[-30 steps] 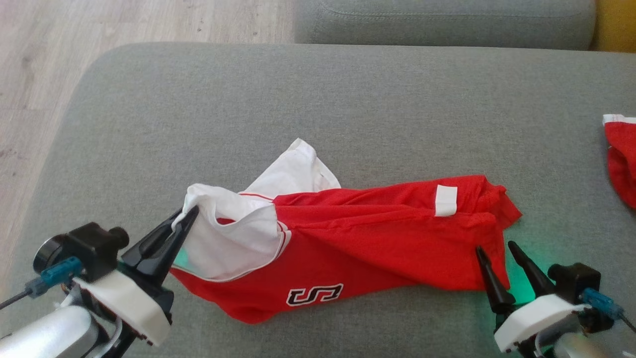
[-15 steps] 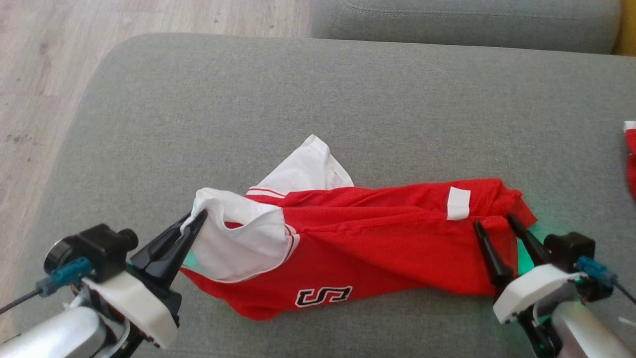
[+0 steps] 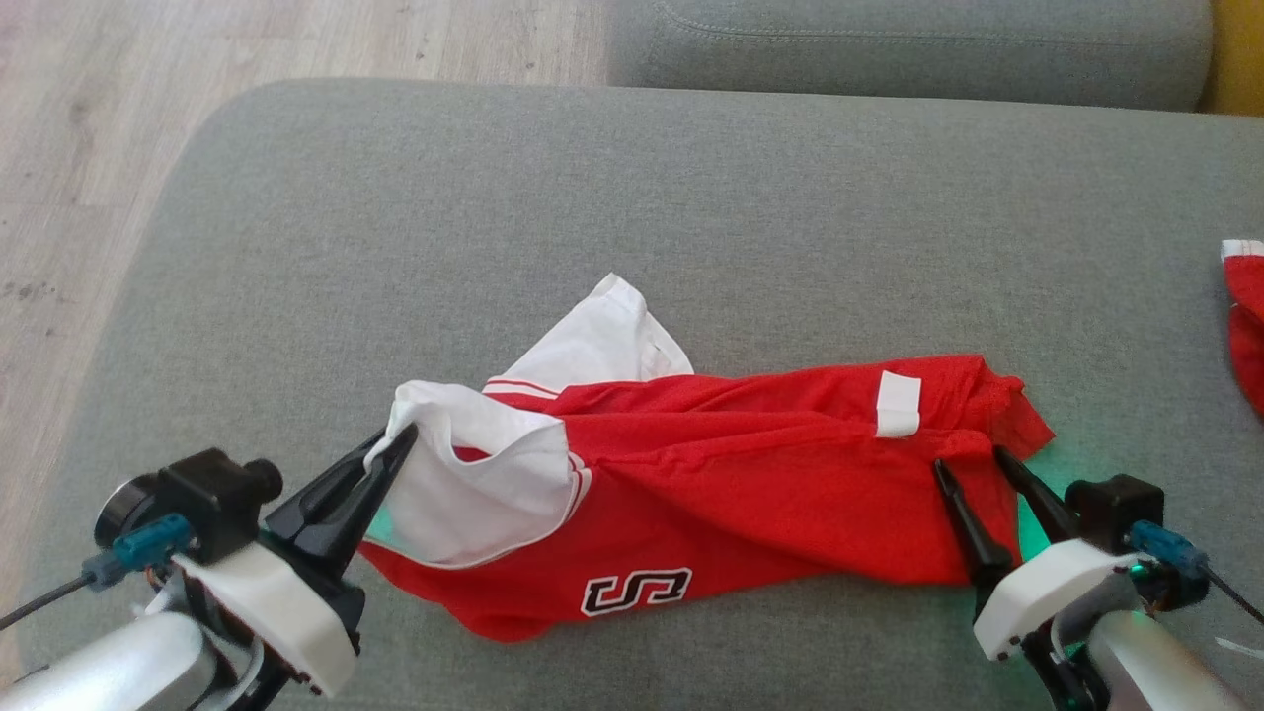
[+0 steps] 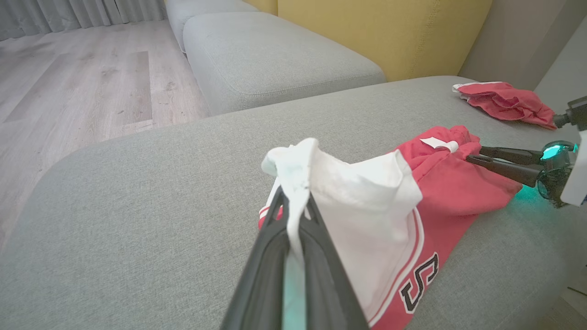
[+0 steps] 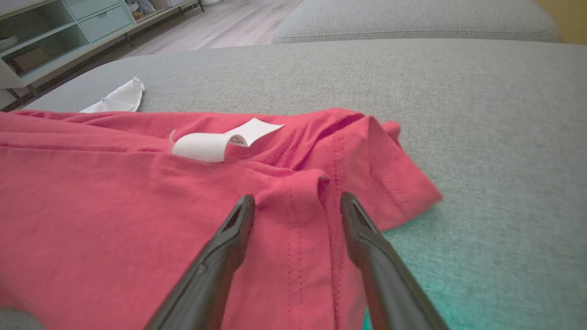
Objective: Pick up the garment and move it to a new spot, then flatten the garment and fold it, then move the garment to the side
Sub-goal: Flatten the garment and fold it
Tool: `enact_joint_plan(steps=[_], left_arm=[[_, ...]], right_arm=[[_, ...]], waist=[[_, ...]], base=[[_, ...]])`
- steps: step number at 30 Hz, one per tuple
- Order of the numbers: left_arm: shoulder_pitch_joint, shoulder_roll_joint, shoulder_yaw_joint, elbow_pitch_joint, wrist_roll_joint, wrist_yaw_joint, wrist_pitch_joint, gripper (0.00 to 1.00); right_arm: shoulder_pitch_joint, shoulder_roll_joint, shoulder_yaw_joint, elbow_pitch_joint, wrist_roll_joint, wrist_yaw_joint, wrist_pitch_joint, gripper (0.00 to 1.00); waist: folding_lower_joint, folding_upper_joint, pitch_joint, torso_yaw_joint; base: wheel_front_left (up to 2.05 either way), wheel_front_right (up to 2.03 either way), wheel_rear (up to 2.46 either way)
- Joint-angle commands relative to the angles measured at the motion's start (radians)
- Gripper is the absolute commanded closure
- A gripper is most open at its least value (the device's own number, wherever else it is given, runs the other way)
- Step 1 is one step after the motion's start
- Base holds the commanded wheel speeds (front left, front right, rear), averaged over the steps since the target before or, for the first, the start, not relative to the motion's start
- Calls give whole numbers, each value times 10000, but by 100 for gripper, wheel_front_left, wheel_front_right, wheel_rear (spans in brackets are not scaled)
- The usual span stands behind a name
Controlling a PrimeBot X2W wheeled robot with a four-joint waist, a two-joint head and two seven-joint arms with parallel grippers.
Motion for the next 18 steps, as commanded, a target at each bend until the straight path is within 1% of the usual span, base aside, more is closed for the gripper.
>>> enact_joint_plan(steps=[1, 8, 11, 14, 15, 16, 18], left_arm=[[-479, 383, 532, -186, -13, 36, -73, 100], [-514, 368, 460, -186, 24, 43, 52, 100], [-498, 326, 425, -185, 17, 50, 73, 100], [-483, 304, 433, -186, -34, 41, 55, 100], [-482, 309, 439, -187, -43, 42, 48, 100], [-484, 318, 449, -187, -51, 44, 40, 100], [-493, 335, 464, -191, -55, 49, 27, 100]], right_arm=[[-279, -131, 166, -230, -54, 67, -145, 8], [-477, 2, 94, -207, -458, 67, -148, 9], [-519, 69, 43, -198, -571, 67, -149, 11], [-514, 81, 5, -184, -633, 67, -149, 22], [-516, 74, -3, -156, -642, 67, -149, 29], [-525, 67, -4, -135, -649, 67, -149, 33], [-559, 55, -19, -101, -653, 67, -150, 33]], waist=[[1, 0, 12, -8], [1, 0, 50, -23], [1, 0, 57, -9], [1, 0, 57, 18], [1, 0, 65, 27], [1, 0, 80, 35], [1, 0, 121, 45]], base=[[0, 0, 0], [0, 0, 0], [0, 0, 0], [0, 0, 0], [0, 0, 0], [0, 0, 0], [0, 0, 0]])
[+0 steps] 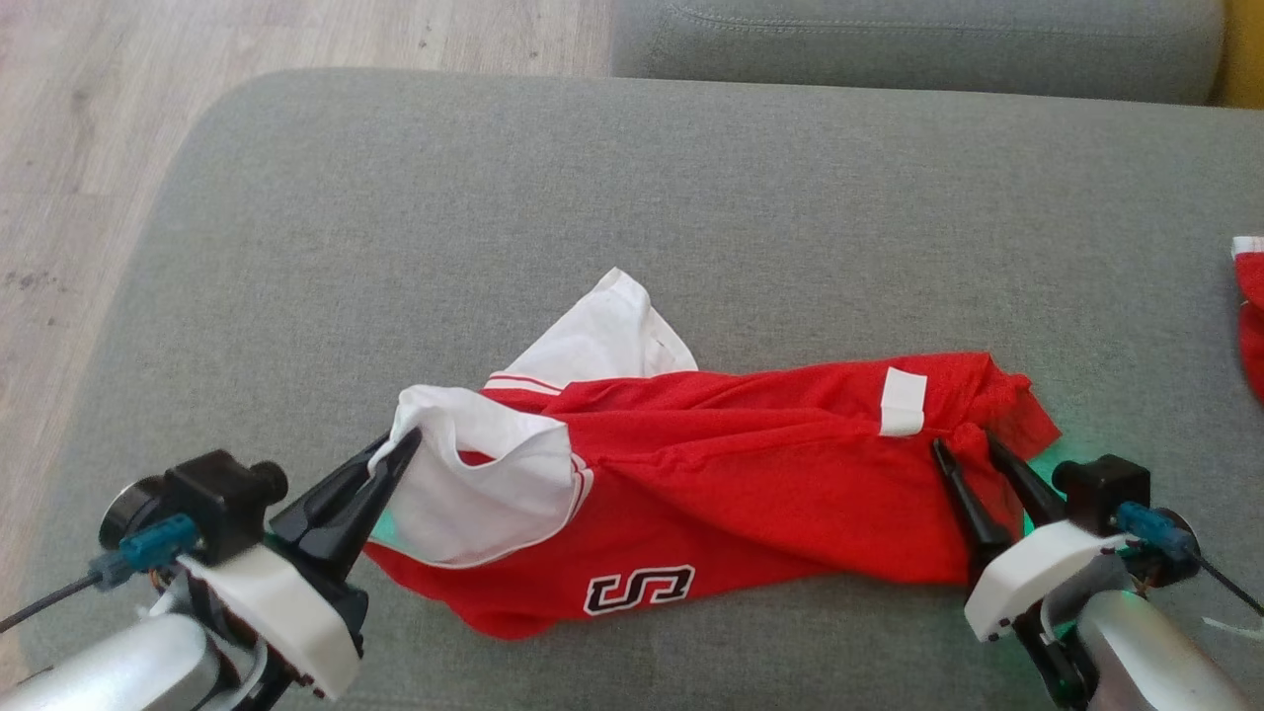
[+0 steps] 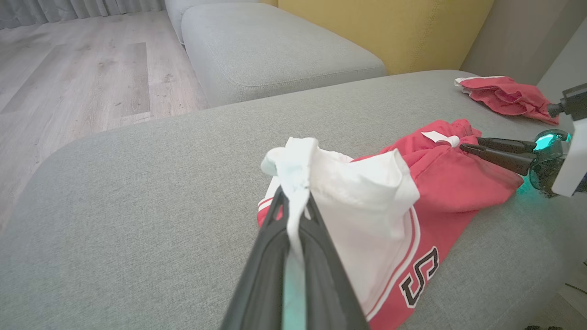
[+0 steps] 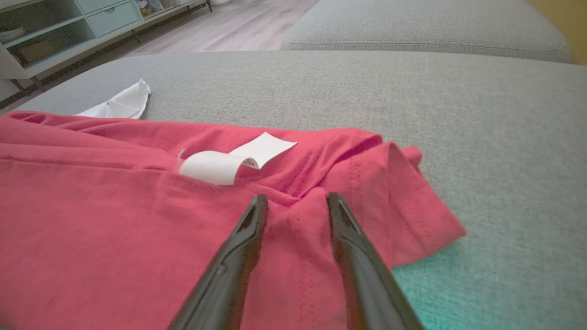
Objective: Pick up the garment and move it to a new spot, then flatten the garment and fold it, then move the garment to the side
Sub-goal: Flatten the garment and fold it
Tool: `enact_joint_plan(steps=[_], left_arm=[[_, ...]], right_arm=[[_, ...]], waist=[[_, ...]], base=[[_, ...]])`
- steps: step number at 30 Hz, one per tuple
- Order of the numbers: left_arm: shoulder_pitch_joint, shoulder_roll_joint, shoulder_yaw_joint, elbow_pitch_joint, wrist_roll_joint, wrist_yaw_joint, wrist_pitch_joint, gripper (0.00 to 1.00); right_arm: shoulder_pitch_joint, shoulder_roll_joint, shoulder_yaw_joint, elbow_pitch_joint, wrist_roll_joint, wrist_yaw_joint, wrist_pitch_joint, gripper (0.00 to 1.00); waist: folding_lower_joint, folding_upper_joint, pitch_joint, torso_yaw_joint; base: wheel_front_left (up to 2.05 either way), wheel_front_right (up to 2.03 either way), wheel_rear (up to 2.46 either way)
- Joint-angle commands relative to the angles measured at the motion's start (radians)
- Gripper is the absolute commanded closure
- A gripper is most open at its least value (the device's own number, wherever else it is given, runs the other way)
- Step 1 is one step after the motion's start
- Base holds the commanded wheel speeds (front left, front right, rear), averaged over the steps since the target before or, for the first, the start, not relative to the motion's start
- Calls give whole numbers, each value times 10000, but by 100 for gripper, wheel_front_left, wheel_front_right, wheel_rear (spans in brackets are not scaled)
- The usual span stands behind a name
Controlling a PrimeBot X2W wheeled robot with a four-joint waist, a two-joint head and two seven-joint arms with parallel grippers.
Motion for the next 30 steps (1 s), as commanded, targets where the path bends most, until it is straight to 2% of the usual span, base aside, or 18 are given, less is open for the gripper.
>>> enact_joint_plan(steps=[1, 2, 3, 4, 5, 6, 12, 17, 20, 24, 28, 30], left_arm=[[-499, 371, 522, -189, -53, 53, -70, 100], [-506, 373, 527, -184, -53, 57, -73, 100], [-529, 363, 530, -174, -42, 60, -72, 100], [-544, 349, 532, -169, -35, 59, -76, 100], [-555, 331, 531, -161, -32, 54, -79, 100], [-564, 311, 529, -151, -33, 46, -84, 100], [-806, 219, 778, -388, 38, -236, -611, 100], [-1641, 216, 1175, -560, 487, -588, -970, 100], [-2513, 21, 1463, -378, 759, -892, -988, 100], [-4150, -497, 1691, 446, 1013, -1643, -487, 100], [-6222, -1352, 1821, 1757, 1267, -2441, 205, 100], [-7381, -1852, 1823, 2577, 1540, -2692, 437, 100]], right_arm=[[-245, -125, 74, -170, -98, 67, -146, 38], [-271, -123, 78, -142, -102, 67, -146, 44], [-338, -136, 86, -65, -106, 67, -146, 58], [-373, -148, 80, -36, -121, 67, -146, 66], [-403, -154, 60, -21, -139, 67, -146, 89], [-424, -155, 34, -17, -164, 67, -146, 100], [-417, -245, -838, -747, -580, 67, -146, 100], [-507, -303, -2022, -2318, -1283, 67, -146, 100], [-941, -379, -2780, -3265, -1734, 67, -147, 100], [-2254, -865, -3023, -3701, -1988, 67, 87, 100], [-4343, -1481, -2824, -3608, -1499, 67, 933, 100], [-5506, -1868, -2555, -3414, -1240, 67, 1256, 100]], waist=[[0, 0, 17, 5], [0, 0, 30, 9], [0, 0, 54, 21], [0, 0, 62, 31], [0, 0, 63, 40], [0, 0, 57, 48], [0, 0, 43, 40], [0, 0, 181, -107], [0, 0, 454, -252], [0, 0, 1030, -446], [0, 0, 1801, -632], [0, 0, 2244, -694]], base=[[0, 0, 0], [0, 0, 0], [0, 0, 0], [0, 0, 0], [0, 0, 0], [0, 0, 0], [0, 0, 0], [0, 0, 0], [0, 0, 0], [0, 0, 0], [0, 0, 0], [0, 0, 0]])
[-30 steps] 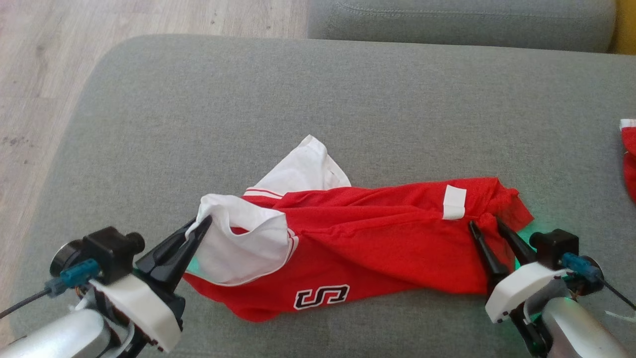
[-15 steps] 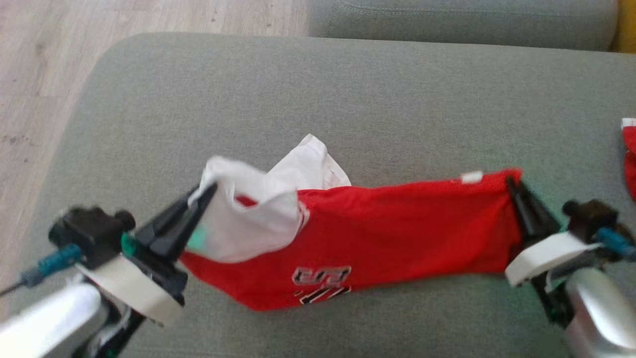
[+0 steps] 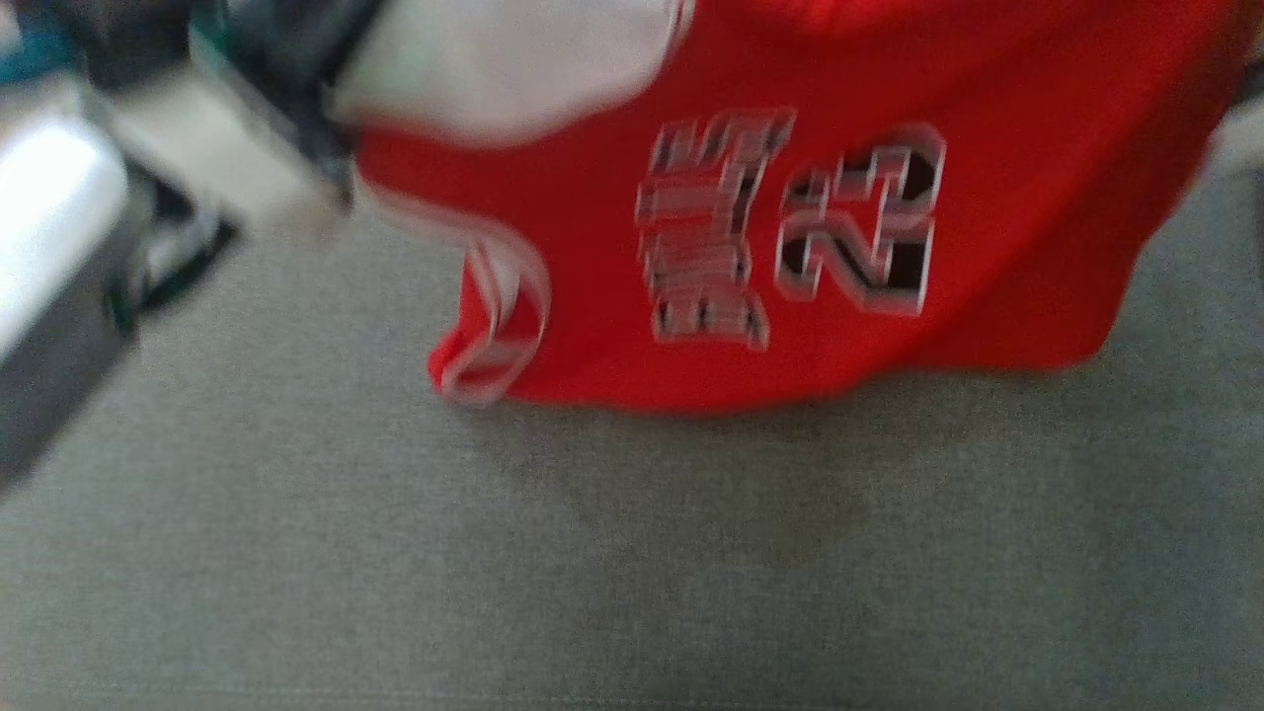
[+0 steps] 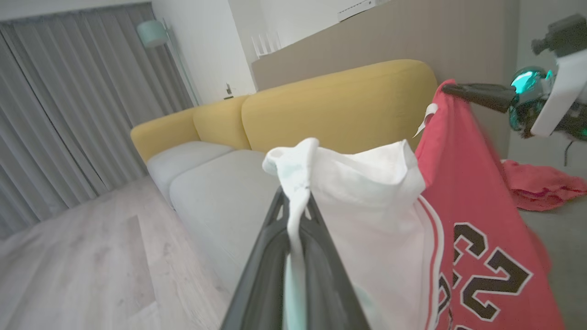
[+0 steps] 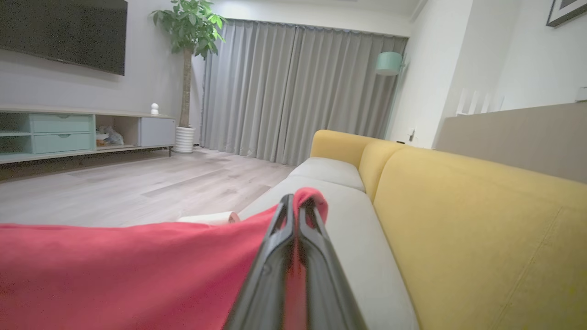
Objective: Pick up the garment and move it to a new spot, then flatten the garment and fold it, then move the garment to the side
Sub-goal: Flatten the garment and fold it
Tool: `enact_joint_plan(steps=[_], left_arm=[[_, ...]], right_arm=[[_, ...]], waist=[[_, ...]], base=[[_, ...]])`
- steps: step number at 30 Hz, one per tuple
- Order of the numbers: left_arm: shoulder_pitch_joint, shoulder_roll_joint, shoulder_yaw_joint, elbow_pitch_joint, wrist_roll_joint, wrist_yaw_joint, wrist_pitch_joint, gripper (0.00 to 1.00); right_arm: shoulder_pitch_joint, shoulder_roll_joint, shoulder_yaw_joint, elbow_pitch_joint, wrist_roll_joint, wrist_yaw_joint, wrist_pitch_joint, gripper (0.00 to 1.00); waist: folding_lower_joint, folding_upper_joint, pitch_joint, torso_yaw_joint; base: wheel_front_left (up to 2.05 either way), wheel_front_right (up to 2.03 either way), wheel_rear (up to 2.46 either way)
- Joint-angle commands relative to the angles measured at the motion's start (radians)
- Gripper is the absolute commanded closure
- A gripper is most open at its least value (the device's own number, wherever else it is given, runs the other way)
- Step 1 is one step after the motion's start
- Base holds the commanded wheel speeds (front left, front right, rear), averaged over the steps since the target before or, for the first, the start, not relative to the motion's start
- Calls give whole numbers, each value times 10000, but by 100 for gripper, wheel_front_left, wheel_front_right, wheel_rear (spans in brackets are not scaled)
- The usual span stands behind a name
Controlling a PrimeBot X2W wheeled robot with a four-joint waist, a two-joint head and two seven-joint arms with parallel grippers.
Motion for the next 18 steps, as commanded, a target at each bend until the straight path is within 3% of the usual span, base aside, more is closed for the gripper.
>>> enact_joint_plan(steps=[1, 8, 12, 15, 18], left_arm=[[-1569, -92, 657, 619, 361, -136, 104, 100], [-4707, -1449, 860, 3774, 1639, -245, -736, 100], [-6161, -2078, 973, 5328, 2734, 220, -1920, 100], [-6582, -2365, 1088, 5823, 3210, 397, -2199, 100], [-6406, -2296, 1139, 5678, 3534, 242, -2241, 100]], right_arm=[[-1196, -501, 363, -50, 326, 67, 270, 100], [-4710, -1062, 1114, 1405, 834, 67, 312, 100], [-6216, -1112, 1363, 2285, 871, 67, -186, 100], [-6768, -1235, 1662, 2665, 875, 67, -475, 100], [-6797, -1377, 1925, 2965, 981, 67, -738, 100]], waist=[[-2, 0, 883, -235], [-2, 0, 1817, -550], [-2, 0, 1940, -677], [-2, 0, 2064, -716], [-2, 0, 2272, -761]], base=[[0, 0, 0], [0, 0, 0], [0, 0, 0], [0, 0, 0], [0, 0, 0]])
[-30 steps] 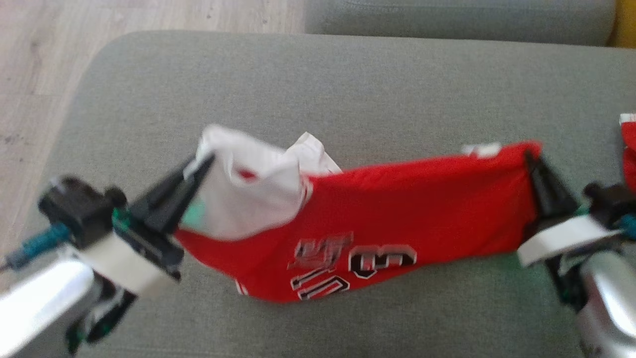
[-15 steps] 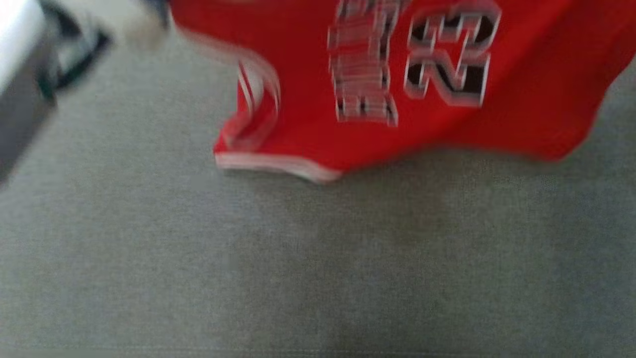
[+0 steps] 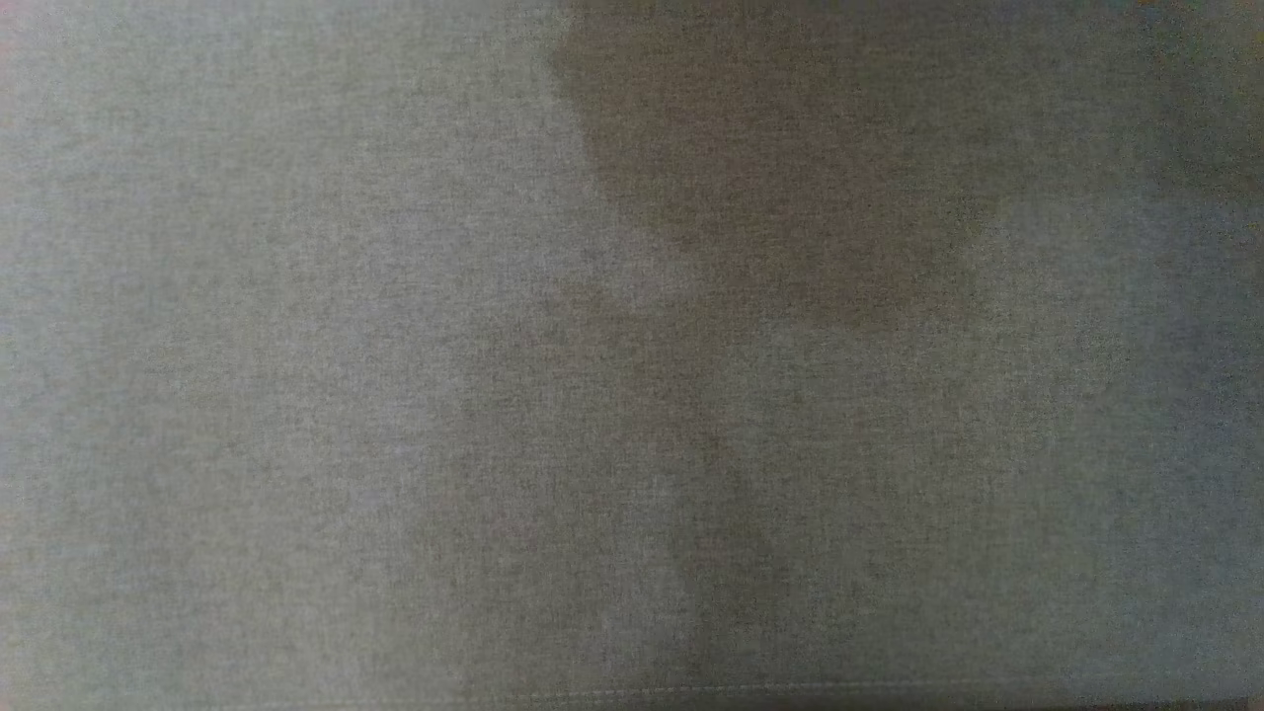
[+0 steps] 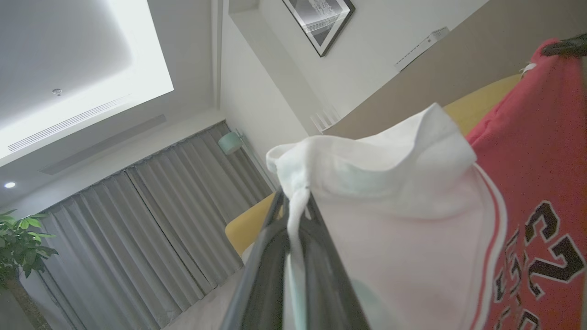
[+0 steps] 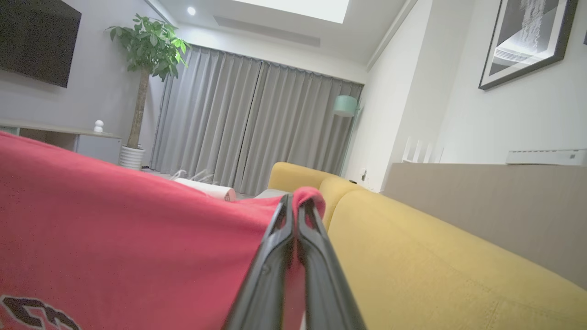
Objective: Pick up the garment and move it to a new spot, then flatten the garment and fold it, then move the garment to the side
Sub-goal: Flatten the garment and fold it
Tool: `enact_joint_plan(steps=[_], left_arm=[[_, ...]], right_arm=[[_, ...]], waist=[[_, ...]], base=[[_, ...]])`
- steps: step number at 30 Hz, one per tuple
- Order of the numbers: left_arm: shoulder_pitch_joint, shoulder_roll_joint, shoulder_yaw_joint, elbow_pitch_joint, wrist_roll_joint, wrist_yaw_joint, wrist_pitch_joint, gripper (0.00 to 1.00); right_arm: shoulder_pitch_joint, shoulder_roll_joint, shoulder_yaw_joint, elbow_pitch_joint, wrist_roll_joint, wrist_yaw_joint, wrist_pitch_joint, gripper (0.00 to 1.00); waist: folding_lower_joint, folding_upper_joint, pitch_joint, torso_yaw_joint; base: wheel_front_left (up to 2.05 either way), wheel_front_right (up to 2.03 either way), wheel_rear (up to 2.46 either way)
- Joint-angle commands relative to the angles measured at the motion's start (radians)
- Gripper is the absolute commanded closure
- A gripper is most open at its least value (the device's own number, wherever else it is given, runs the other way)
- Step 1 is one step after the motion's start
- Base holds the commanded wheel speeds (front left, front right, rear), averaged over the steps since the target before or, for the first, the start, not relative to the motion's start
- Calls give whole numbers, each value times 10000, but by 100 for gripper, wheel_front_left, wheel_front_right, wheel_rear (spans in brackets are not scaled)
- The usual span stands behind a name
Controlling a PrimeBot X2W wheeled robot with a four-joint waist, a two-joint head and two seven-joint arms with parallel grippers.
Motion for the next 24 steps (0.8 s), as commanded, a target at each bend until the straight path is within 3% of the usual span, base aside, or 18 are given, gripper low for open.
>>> enact_joint_plan(steps=[1, 8, 15, 24], left_arm=[[-98, 493, 407, -292, 119, -34, -6, 100], [3208, 1494, 494, -2315, 588, -115, -10, 100], [7301, 1993, 343, -4386, 752, 440, -11, 100], [12315, 2025, 60, -5732, 401, 1539, -12, 100]], right_arm=[[110, -106, 83, -111, 110, 67, -90, 100], [2021, -33, 549, 582, 588, 67, -455, 100], [5147, 94, 277, 275, 809, 67, -545, 100], [10103, 974, -1527, -1627, 125, 67, -550, 100]], waist=[[0, -1, 125, -35], [0, -1, 82, 103], [0, -1, -613, 335], [0, -1, -2045, 318]], base=[[0, 0, 0], [0, 0, 0], [0, 0, 0], [0, 0, 0]])
